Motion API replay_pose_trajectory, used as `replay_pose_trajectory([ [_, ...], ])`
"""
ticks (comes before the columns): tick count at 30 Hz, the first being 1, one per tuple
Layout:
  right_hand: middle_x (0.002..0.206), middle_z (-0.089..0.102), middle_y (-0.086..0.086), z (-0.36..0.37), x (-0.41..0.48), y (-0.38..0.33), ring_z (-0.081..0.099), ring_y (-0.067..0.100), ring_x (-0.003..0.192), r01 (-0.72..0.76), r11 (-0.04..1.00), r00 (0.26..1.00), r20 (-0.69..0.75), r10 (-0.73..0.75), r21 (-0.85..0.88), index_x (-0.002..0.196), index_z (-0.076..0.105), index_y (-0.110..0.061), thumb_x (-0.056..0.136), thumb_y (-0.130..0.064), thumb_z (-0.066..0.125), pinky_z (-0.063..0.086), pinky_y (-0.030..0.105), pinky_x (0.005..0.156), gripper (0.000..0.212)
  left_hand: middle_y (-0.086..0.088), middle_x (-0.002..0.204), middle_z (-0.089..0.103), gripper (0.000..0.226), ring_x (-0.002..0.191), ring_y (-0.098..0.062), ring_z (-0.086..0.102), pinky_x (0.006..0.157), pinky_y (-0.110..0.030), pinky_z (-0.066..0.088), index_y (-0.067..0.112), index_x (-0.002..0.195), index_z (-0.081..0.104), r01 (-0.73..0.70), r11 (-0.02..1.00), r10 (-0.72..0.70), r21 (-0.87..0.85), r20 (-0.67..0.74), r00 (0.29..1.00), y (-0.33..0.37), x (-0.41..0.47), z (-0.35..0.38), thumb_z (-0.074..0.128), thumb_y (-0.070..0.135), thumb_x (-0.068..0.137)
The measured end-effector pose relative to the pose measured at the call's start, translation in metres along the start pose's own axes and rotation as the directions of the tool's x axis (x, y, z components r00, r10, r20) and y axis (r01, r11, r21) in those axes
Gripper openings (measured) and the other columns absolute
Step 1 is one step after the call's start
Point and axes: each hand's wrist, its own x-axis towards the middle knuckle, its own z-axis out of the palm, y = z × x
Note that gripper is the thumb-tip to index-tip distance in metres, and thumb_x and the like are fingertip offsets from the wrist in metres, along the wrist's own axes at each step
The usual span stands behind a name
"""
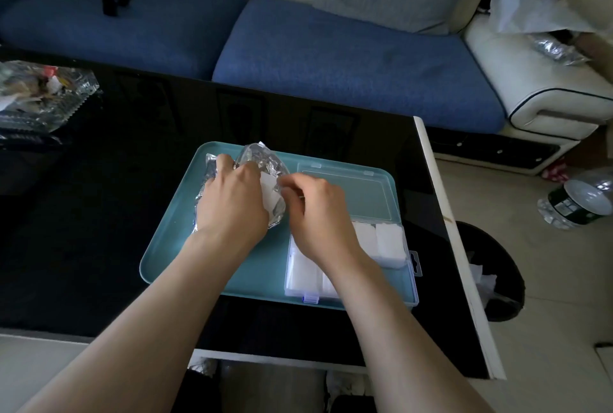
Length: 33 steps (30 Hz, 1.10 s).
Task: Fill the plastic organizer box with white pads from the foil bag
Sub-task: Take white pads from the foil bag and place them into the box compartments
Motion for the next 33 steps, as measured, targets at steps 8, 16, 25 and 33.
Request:
replay_pose_trajectory([
  [8,0.094,0.071,0.011,0.014,0.007,-0.017,0.067,0.03,0.089,-0.158,0.975,0.967,0.178,0.184,-0.154,0.103,0.072,-0.005,0.092,0.004,0.06,0.055,0.03,0.068,0.019,-0.016,0.134,0.042,0.055,0.115,-0.041,0.053,0.076,-0.042,0.042,0.025,0.142,0.052,0.05,0.998,-0.054,0.045,0.082,0.995,-0.007,-0.003,-0.009,0.067,0.017,0.09],
  [16,0.113,0.072,0.006,0.033,0.012,-0.02,0.064,0.026,0.103,-0.215,0.975,0.943,0.248,0.221,-0.051,0.142,0.059,-0.018,0.093,-0.01,0.065,0.05,0.028,0.078,0.05,-0.006,0.128,0.055,0.062,0.122,-0.036,0.045,0.062,-0.035,0.036,0.022,0.137,0.042,0.108,0.994,-0.111,0.034,0.077,0.991,-0.014,0.0,-0.015,0.076,0.022,0.086],
  [25,0.1,0.067,0.006,0.043,0.013,-0.018,0.065,0.03,0.089,-0.142,0.979,0.98,0.12,0.16,-0.149,0.111,0.051,-0.016,0.076,-0.007,0.085,0.056,0.045,0.075,0.049,-0.015,0.127,0.054,0.051,0.119,-0.042,0.055,0.097,-0.053,0.047,0.013,0.132,0.044,0.074,0.985,-0.067,-0.154,0.05,0.996,-0.022,0.002,-0.016,0.067,0.007,0.086],
  [33,0.099,0.074,0.01,0.041,0.013,-0.021,0.066,0.035,0.092,-0.01,0.975,0.958,0.277,0.074,-0.224,0.117,0.071,-0.02,0.081,-0.003,0.072,0.05,0.035,0.068,0.04,-0.011,0.12,0.061,0.035,0.108,-0.035,0.055,0.08,-0.037,0.035,0.013,0.127,0.052,0.002,0.976,-0.011,-0.218,-0.041,0.999,-0.028,0.003,-0.016,0.06,0.011,0.093],
])
